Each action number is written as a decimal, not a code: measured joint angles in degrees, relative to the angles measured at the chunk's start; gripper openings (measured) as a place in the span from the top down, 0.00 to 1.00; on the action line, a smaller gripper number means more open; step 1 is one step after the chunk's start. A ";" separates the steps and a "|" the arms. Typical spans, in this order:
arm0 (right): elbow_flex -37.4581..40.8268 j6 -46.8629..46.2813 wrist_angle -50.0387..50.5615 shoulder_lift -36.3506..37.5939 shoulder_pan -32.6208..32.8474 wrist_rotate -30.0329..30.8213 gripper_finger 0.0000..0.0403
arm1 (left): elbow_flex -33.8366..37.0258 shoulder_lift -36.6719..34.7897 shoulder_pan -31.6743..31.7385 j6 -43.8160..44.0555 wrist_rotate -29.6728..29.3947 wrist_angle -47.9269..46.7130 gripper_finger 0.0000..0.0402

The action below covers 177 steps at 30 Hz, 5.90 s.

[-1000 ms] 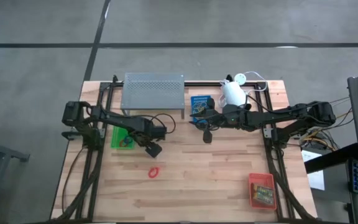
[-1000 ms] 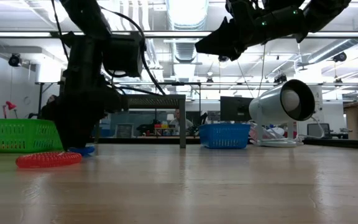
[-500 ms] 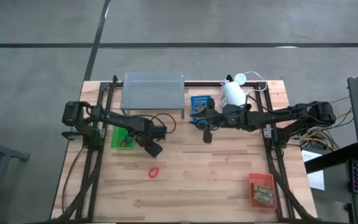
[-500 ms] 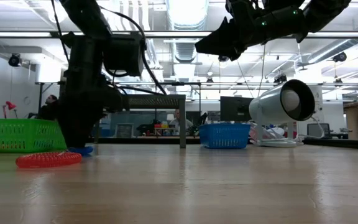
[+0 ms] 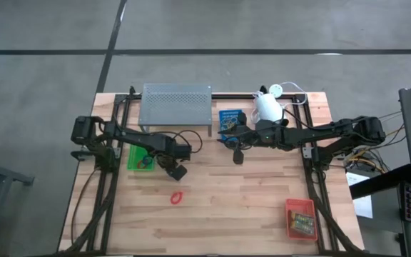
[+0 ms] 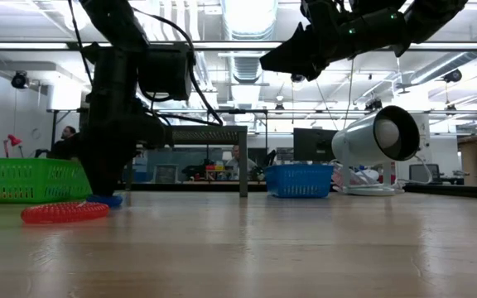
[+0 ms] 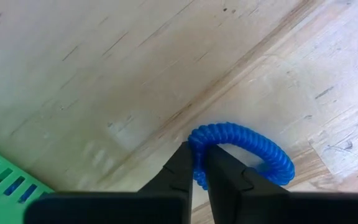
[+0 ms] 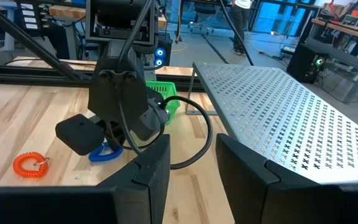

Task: Pick & Place Office Desk Supplies
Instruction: Put the blue spring rubber band into the green bin, then put the orange rubber band into the green bin

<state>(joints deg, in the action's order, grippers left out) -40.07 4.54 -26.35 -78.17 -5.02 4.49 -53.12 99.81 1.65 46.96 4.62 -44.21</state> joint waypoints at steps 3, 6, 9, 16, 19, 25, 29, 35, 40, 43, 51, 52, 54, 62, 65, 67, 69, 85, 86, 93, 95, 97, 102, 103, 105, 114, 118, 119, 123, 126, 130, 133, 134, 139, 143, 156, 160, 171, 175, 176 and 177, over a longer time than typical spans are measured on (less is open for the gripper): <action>0.00 0.00 0.00 0.00 0.00 -0.02 0.68 | 0.00 0.00 0.00 0.00 0.00 0.00 0.93; 0.00 0.00 0.00 0.00 0.00 0.01 0.68 | 0.00 0.00 0.00 0.02 0.00 -0.04 0.93; 0.02 0.00 0.00 0.00 0.00 0.01 0.68 | 0.00 0.00 0.00 0.02 0.00 -0.08 0.93; 0.02 0.00 0.02 0.00 -0.01 -0.01 0.68 | -0.19 -0.73 0.00 0.01 -0.12 -0.69 0.93; 0.02 0.00 0.00 0.00 0.00 0.01 0.68 | -0.43 -1.10 0.00 0.00 -0.36 -1.41 0.93; 0.01 0.00 0.00 0.00 0.00 0.00 0.68 | -0.85 -2.42 0.00 -0.02 -0.33 -3.18 0.93; 0.00 0.00 0.00 0.00 0.00 0.00 0.68 | -0.85 -3.96 -0.01 0.00 -0.32 -3.57 0.93; 0.01 0.01 0.02 0.00 -0.01 -0.02 0.68 | -0.87 -5.89 -0.07 0.02 -0.26 -4.99 0.93; 0.00 0.00 0.23 0.00 0.00 -0.01 0.68 | -0.98 -7.96 -0.07 0.04 -0.39 -6.52 0.93; 0.00 0.00 0.68 0.00 0.00 -0.01 0.68 | -1.26 -9.65 -0.09 0.18 -1.69 -7.22 0.93; 0.01 0.00 0.89 0.00 0.00 -0.02 0.68 | -4.55 -15.09 -0.09 1.90 -7.71 -15.12 0.93; 0.02 0.00 0.90 0.00 -0.02 -0.02 0.68 | -5.09 -15.74 -0.09 2.64 -8.62 -16.79 0.93; 0.02 0.00 0.87 0.00 -0.01 -0.02 0.68 | -6.00 -16.97 -0.09 4.45 -10.14 -19.70 0.93; 0.00 0.00 0.90 0.00 -0.01 -0.02 0.68 | -6.96 -22.23 -0.07 14.12 -13.90 -28.21 0.93; 0.01 0.00 0.87 0.00 0.00 -0.02 0.68 | -6.91 -23.99 -0.07 16.59 -14.11 -30.60 0.93; 0.02 0.00 0.87 0.00 0.00 -0.02 0.68 | -6.98 -24.89 -0.04 18.35 -14.13 -32.37 0.93; 0.01 0.00 0.87 0.00 -0.01 -0.01 0.68 | -6.91 -26.02 -0.04 20.62 -14.14 -33.71 0.93; 0.02 0.00 0.86 0.00 0.00 -0.01 0.68 | -5.99 -31.41 5.79 25.75 -15.81 -38.41 0.93; 0.01 0.00 0.87 0.00 0.00 -0.01 0.68 | -5.61 -31.39 6.57 25.64 -15.76 -38.42 0.93; 0.01 0.00 0.86 0.00 0.00 -0.01 0.68 | -1.45 -31.36 10.98 23.51 -14.08 -35.59 0.93; 0.02 0.00 0.85 0.00 -0.02 0.00 0.68 | 0.14 -31.36 11.54 23.37 -13.57 -34.26 0.93; 0.02 0.00 0.85 0.00 -0.02 0.00 0.68 | 1.75 -31.36 11.74 23.34 -13.14 -32.94 0.93; 0.00 0.00 0.85 0.00 0.00 -0.01 0.68 | 5.67 -31.36 11.85 23.39 -11.56 -29.09 0.93; 0.01 0.00 0.85 0.00 -0.02 -0.01 0.68 | 6.55 -31.36 11.89 23.39 -11.20 -28.02 0.93; 0.01 0.02 0.85 0.00 -0.01 -0.01 0.68 | 8.32 -31.36 12.09 23.39 -10.40 -25.81 0.93; 0.00 0.00 0.85 0.00 -0.02 -0.01 0.68 | 15.32 -31.36 14.34 24.03 -7.31 -18.61 0.93; 0.01 0.01 0.85 0.00 -0.01 -0.02 0.68 | 16.84 -31.36 14.64 23.74 -6.91 -16.34 0.93; 0.00 0.01 0.85 0.00 -0.02 -0.02 0.68 | 17.10 -31.36 14.70 23.71 -6.91 -16.00 0.93; 0.00 0.00 0.85 0.00 0.00 -0.02 0.68 | 18.15 -31.36 14.90 23.57 -6.22 -15.32 0.92; 0.01 0.00 0.85 0.00 -0.01 -0.01 0.68 | 19.15 -31.36 14.91 23.97 -5.51 -14.50 0.89; 0.01 0.01 0.85 0.00 -0.01 -0.02 0.68 | 19.76 -31.36 14.95 24.00 -4.56 -13.20 0.82; 0.01 0.01 0.85 0.00 -0.01 -0.02 0.68 | 19.68 -31.36 14.96 23.77 -4.55 -12.57 0.75; 0.02 0.00 0.85 0.00 -0.02 -0.02 0.68 | 19.57 -31.36 14.97 23.74 -4.55 -12.54 0.72; 0.02 0.00 0.85 0.00 0.00 -0.02 0.68 | 19.39 -31.36 15.01 23.75 -4.55 -12.55 0.60; 0.02 0.00 0.85 0.00 -0.02 -0.02 0.68 | 19.39 -31.36 15.06 23.74 -4.51 -12.56 0.52; 0.00 0.00 0.85 0.00 0.00 0.01 0.68 | 16.78 -31.34 15.10 22.59 -4.56 -16.54 0.49; 0.01 0.00 0.85 0.00 -0.01 -0.02 0.68 | 11.66 -31.34 14.99 21.45 -6.56 -22.15 0.51; 0.01 0.00 0.85 0.00 0.00 -0.01 0.68 | 0.85 -31.36 9.24 17.37 -17.30 -21.59 0.51; 0.00 0.00 0.85 0.00 0.00 -0.02 0.68 | -0.43 -31.36 0.53 20.57 -26.63 -18.87 0.50; 0.02 0.02 0.85 0.00 0.00 -0.02 0.68 | -0.59 -31.36 -1.98 21.84 -28.76 -18.39 0.50; 0.01 0.00 0.85 0.00 -0.01 -0.01 0.68 | -0.74 -31.36 -4.66 23.17 -31.02 -17.98 0.50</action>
<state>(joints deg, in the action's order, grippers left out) -40.06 4.54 -25.50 -78.17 -5.02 4.48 -53.87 68.45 -3.01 70.13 -26.40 -62.19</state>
